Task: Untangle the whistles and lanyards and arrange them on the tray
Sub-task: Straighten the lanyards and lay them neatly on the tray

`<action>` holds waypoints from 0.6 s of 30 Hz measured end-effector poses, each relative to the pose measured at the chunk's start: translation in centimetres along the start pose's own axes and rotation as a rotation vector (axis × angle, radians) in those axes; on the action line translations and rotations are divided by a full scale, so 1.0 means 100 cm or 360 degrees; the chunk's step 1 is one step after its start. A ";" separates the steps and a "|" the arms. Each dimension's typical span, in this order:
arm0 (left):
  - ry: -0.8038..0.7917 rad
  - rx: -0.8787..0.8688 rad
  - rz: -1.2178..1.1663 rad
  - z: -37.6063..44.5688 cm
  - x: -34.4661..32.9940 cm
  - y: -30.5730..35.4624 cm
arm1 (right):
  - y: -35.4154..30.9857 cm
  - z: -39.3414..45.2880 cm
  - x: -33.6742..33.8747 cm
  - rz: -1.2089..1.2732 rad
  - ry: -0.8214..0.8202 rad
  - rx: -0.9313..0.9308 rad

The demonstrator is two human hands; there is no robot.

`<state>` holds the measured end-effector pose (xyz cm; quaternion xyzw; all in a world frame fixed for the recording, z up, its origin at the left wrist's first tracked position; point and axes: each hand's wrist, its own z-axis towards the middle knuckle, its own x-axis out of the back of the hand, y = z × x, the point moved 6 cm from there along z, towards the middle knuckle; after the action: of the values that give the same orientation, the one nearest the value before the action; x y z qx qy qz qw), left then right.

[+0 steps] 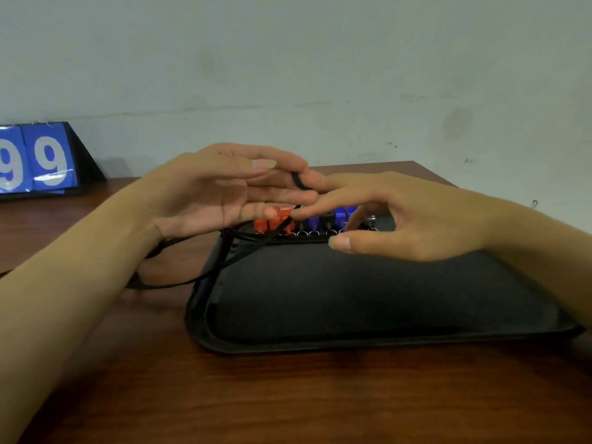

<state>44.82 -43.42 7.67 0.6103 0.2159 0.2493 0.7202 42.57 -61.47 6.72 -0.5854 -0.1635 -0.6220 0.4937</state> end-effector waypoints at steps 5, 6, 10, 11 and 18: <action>0.0194 0.0036 0.0071 -0.001 0.005 0.001 | -0.003 -0.003 0.002 0.0198 0.0059 -0.0010; 0.0269 0.0059 0.0123 -0.002 0.007 0.001 | -0.003 -0.003 0.003 0.0201 0.0081 -0.0020; 0.0552 0.0069 0.0418 -0.003 0.022 0.005 | 0.000 -0.002 0.007 0.0222 0.0209 -0.0090; 0.0636 0.0060 0.0576 -0.004 0.025 0.008 | 0.002 -0.002 0.009 0.0218 0.0264 -0.0119; 0.0466 0.0190 0.1607 0.001 0.010 0.001 | -0.002 -0.006 0.024 0.0102 0.0633 -0.0094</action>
<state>45.61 -42.85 7.74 0.6370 0.0072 0.6351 0.4368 42.51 -62.85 8.77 -0.4700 -0.0258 -0.7139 0.5185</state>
